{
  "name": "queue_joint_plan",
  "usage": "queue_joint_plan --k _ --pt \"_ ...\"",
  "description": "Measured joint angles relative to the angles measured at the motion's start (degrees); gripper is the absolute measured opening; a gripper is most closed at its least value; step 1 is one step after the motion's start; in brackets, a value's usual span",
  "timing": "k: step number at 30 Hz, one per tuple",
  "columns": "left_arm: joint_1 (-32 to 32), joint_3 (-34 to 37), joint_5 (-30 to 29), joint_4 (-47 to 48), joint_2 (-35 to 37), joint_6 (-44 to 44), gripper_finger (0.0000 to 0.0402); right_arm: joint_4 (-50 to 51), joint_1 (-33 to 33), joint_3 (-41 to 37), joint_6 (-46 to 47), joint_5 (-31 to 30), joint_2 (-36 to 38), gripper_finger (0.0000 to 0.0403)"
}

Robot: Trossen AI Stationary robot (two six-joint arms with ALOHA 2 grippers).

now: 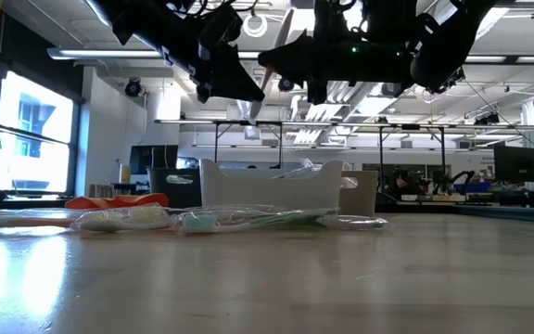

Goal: Pick & Place Toothbrushes
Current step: Put the orange toothbrush into the gray bin

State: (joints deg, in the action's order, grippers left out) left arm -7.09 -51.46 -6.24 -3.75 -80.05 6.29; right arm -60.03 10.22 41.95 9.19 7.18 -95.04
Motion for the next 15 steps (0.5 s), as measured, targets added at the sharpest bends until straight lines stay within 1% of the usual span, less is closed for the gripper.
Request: queue_joint_plan --k 6,8,11,15 --pt "-0.04 0.0 -0.53 0.06 0.02 0.42 0.0091 0.37 -0.04 -0.02 -0.2 0.26 0.0 0.0017" --pt "-0.07 0.0 -0.54 0.21 0.02 0.39 0.0108 0.44 -0.04 -0.02 -0.2 0.38 0.0 0.0017" --pt "-0.09 0.0 -0.53 0.33 0.02 0.36 0.0123 0.69 -0.07 -0.02 -0.15 0.44 0.0 0.0017" --pt "-0.09 0.0 -0.53 0.48 0.02 0.15 0.0128 0.76 0.0 -0.04 -0.02 0.44 0.0 0.0017"
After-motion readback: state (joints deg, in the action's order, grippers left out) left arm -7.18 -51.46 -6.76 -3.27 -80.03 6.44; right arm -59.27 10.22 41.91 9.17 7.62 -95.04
